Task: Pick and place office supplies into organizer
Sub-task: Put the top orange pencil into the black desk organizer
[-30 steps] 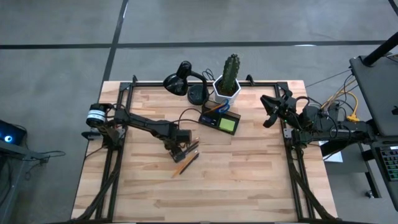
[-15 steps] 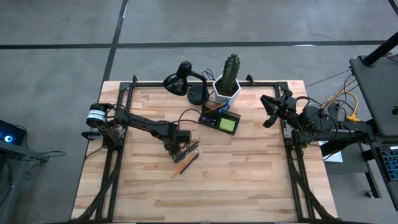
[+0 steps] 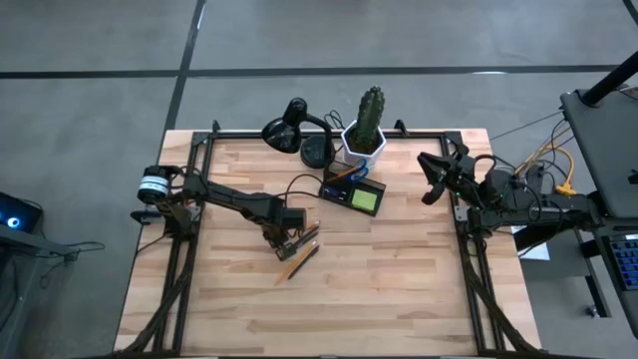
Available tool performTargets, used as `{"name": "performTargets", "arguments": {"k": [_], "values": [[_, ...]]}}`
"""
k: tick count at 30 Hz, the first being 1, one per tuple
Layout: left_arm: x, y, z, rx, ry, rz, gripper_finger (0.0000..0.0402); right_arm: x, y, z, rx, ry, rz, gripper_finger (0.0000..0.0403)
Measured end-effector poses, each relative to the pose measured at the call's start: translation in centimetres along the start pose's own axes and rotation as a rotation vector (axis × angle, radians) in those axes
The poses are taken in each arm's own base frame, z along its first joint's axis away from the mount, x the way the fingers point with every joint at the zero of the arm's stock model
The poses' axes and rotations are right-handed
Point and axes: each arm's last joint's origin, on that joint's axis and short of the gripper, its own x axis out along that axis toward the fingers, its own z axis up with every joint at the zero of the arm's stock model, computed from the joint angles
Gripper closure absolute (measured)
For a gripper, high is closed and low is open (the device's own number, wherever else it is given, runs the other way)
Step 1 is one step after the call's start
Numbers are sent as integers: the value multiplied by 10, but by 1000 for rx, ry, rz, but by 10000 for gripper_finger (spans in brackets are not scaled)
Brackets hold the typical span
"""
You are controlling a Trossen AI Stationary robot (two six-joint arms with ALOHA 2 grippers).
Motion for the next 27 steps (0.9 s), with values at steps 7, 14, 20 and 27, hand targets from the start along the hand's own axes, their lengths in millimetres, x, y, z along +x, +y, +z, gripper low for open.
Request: {"name": "performTargets", "arguments": {"k": [7,14,20,27], "values": [[-3,-1,1,9,-11,-4,401,0,0,0,0,0,0,350],[-4,-2,2,12,-17,-8,400,0,0,0,-3,0,0,350],[-5,-2,2,2,-20,-9,400,0,0,0,-3,0,0,350],[-14,-8,9,35,-53,-30,398,0,0,0,-2,0,0,350]]}}
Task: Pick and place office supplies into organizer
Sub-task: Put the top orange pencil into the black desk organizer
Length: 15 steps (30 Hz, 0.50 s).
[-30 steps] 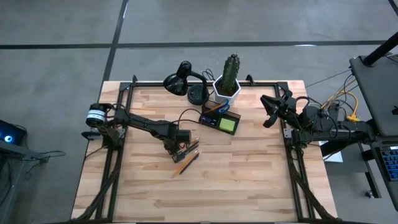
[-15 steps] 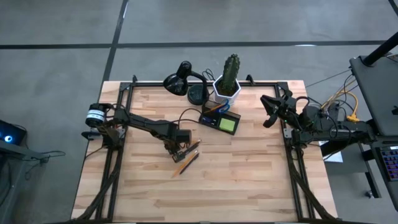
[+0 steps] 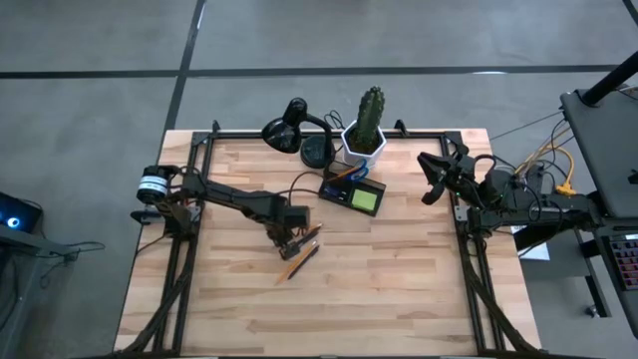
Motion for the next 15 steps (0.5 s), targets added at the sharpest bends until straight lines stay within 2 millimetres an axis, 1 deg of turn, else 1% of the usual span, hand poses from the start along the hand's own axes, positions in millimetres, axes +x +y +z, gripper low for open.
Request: {"name": "performTargets", "arguments": {"k": [4,9,12,15], "values": [[-7,-5,7,7,-31,-15,367,0,0,0,1,0,0,350],[-20,-10,18,7,-112,4,301,0,0,0,-1,0,0,350],[-27,-10,27,-1,-145,1,265,0,0,0,-1,0,1,350],[-30,-7,38,-6,-162,-1,242,0,0,0,-1,1,1,350]]}}
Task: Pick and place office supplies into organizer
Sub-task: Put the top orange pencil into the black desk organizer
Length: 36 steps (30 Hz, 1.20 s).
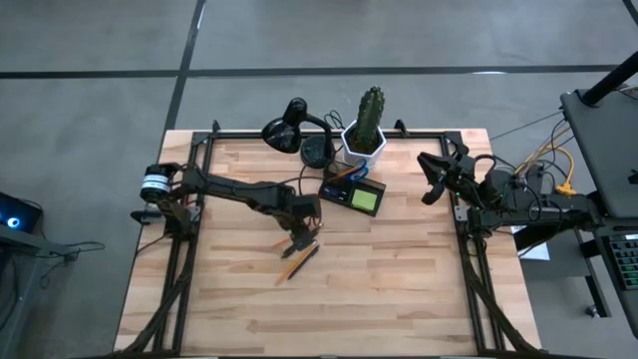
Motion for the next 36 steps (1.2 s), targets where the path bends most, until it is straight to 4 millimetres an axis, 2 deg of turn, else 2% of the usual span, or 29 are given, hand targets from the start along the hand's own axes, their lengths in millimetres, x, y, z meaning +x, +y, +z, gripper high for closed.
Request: {"name": "performTargets", "arguments": {"k": [3,7,15,36], "values": [[2,2,10,-19,3,-2,232,0,0,0,1,0,0,350],[7,3,13,-5,20,-1,231,0,0,0,2,2,0,350],[31,10,3,42,115,44,231,0,0,-1,0,5,0,350],[40,14,-7,48,151,72,231,0,0,0,0,4,0,350]]}}
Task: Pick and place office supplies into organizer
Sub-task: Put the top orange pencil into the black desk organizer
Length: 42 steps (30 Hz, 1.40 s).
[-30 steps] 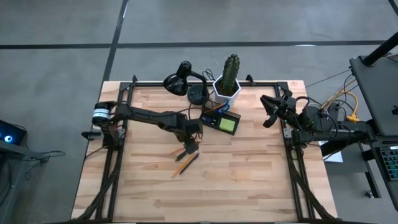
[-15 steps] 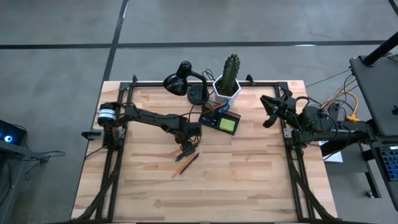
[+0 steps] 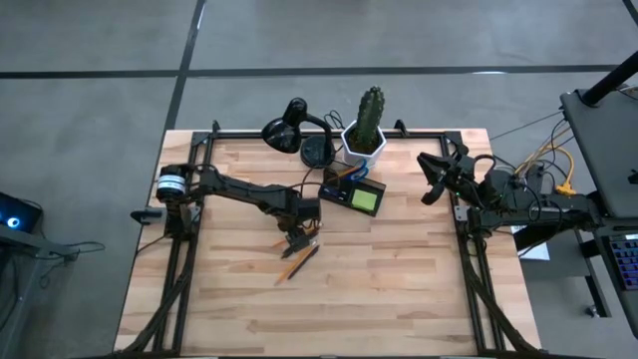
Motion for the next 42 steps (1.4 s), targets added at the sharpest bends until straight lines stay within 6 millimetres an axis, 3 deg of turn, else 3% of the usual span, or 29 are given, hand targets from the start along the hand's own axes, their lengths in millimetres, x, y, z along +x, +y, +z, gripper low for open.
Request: {"name": "performTargets", "arguments": {"k": [14,30,42], "values": [[4,1,-2,0,-18,13,235,0,0,0,0,0,0,350],[5,2,-2,1,-24,20,386,0,0,0,-3,0,0,350],[5,1,-2,8,-22,12,399,0,0,0,-4,0,0,350]]}}
